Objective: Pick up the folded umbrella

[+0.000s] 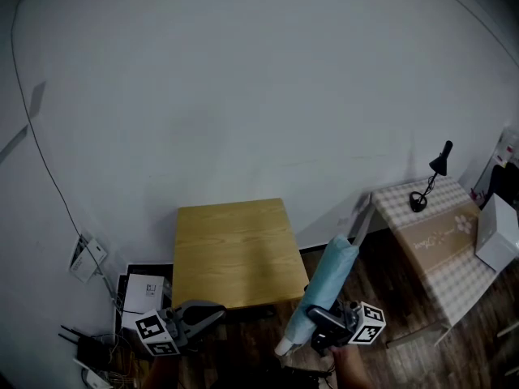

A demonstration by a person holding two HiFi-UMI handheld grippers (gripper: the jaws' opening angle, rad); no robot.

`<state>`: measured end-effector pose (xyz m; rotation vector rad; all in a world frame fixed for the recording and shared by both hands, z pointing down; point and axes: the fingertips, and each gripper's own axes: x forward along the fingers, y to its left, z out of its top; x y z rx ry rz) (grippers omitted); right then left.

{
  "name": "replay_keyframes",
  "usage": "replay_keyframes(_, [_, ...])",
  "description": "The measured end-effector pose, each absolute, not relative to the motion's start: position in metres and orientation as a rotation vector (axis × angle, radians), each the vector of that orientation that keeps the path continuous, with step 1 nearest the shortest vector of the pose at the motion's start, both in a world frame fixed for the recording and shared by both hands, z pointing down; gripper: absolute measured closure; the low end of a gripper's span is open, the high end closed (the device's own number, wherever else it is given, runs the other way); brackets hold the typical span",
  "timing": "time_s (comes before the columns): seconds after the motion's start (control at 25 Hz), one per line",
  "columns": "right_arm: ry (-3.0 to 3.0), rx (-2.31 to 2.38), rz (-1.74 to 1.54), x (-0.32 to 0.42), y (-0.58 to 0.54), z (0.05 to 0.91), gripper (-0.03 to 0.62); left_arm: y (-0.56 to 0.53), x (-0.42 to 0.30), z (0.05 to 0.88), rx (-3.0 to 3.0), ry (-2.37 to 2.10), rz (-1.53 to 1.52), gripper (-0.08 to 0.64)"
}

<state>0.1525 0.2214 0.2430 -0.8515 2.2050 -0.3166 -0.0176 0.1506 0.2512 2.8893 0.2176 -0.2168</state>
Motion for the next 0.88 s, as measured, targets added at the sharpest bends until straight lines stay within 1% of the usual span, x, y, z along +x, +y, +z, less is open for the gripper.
replay_keyframes(0.2, [2.177,-0.820,-0.342,0.100,0.261,0.239,0.299,0.193,-0.066,0.255,2.870,0.270,-0.239,0.548])
replay_keyframes(0.4, [2.164,-0.807,-0.424,0.039,0.288,0.252,0.299,0.224,-0.137,0.290,2.801,0.219,-0.277,0.549])
replay_keyframes(0.52, [2.172,-0.794,-0.453,0.009,0.300,0.253,0.299,0.231,-0.166,0.310,2.723,0.177,-0.319,0.549])
replay_keyframes(0.68, [2.206,-0.792,-0.459,-0.012,0.319,0.252,0.299,0.247,-0.178,0.321,2.694,0.178,-0.324,0.549])
replay_keyframes(0.88, [2.223,-0.722,-0.457,-0.023,0.346,0.247,0.299,0.280,-0.181,0.307,2.733,0.198,-0.332,0.549])
